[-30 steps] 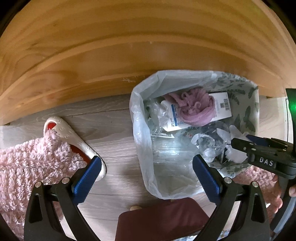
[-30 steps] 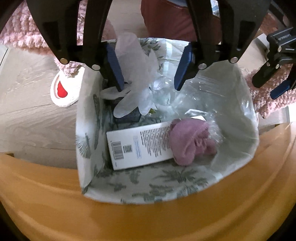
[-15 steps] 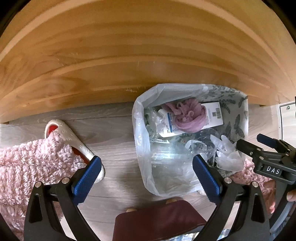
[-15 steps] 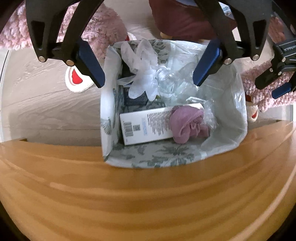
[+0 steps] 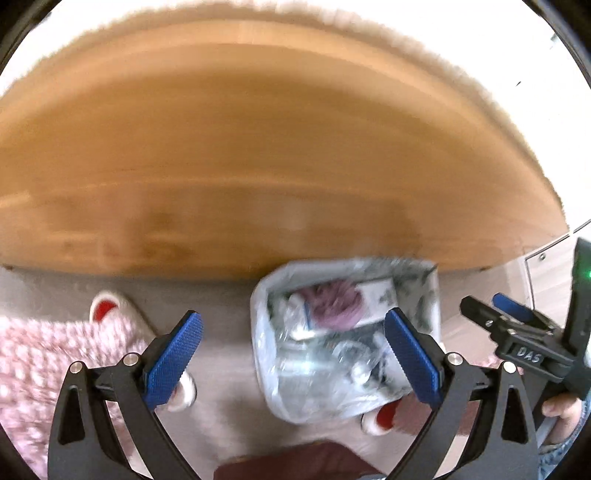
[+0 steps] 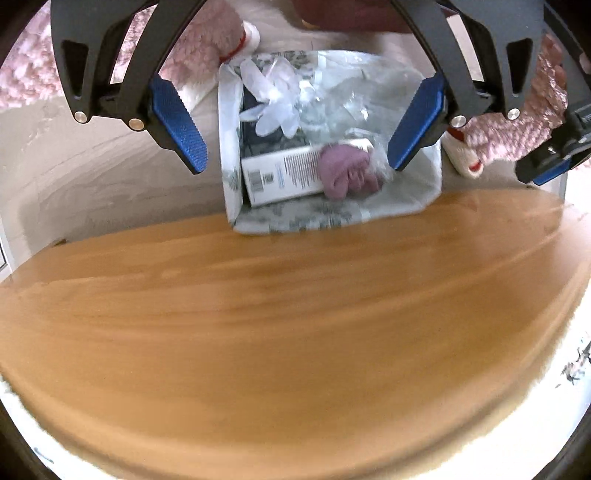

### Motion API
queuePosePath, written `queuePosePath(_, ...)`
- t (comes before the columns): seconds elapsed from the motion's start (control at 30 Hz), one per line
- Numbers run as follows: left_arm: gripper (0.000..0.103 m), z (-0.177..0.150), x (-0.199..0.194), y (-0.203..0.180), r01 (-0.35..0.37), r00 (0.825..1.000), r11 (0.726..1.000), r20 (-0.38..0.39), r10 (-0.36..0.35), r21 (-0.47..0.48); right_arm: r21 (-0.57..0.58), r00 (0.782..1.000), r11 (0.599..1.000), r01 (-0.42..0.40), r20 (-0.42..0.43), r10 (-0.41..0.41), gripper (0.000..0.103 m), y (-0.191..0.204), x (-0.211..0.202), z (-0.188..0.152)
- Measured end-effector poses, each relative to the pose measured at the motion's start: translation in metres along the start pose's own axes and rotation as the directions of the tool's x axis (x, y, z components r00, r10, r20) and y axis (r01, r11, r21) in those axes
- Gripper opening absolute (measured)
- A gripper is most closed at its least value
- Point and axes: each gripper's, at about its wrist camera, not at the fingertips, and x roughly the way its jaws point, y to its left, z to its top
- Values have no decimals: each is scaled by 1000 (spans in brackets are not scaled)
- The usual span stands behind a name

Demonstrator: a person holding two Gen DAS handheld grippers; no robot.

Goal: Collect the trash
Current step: 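Raise both open tools out of the bag toward the bed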

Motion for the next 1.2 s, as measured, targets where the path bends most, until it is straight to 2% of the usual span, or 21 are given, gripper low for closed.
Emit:
queuePosePath(0.1,96,3,-20,-6,26,997,999,74,-27,23,3,997,1000,-8,71,7,94,-2,-17,2)
queuePosePath(0.23,96,5,-40,-9,44,990,998,135,-48,38,5,988,1000,0,151,0,94,-2,-35,3)
queuePosePath(0.57,96,5,-80,-18,71,962,994,258,-90,81,13,943,1000,8,332,-12,94,-4,-81,-2)
queuePosePath(0.83,96,2,-109,-33,91,930,983,338,-141,161,25,908,999,26,418,-34,94,-3,-110,-9)
queuePosePath(1.07,96,4,-125,-37,106,905,978,389,-170,180,1,878,1000,24,479,-22,94,8,-133,-6)
queuePosePath(1.2,96,8,-129,-37,105,897,979,408,-169,175,-49,858,997,59,512,-26,94,16,-138,-2)
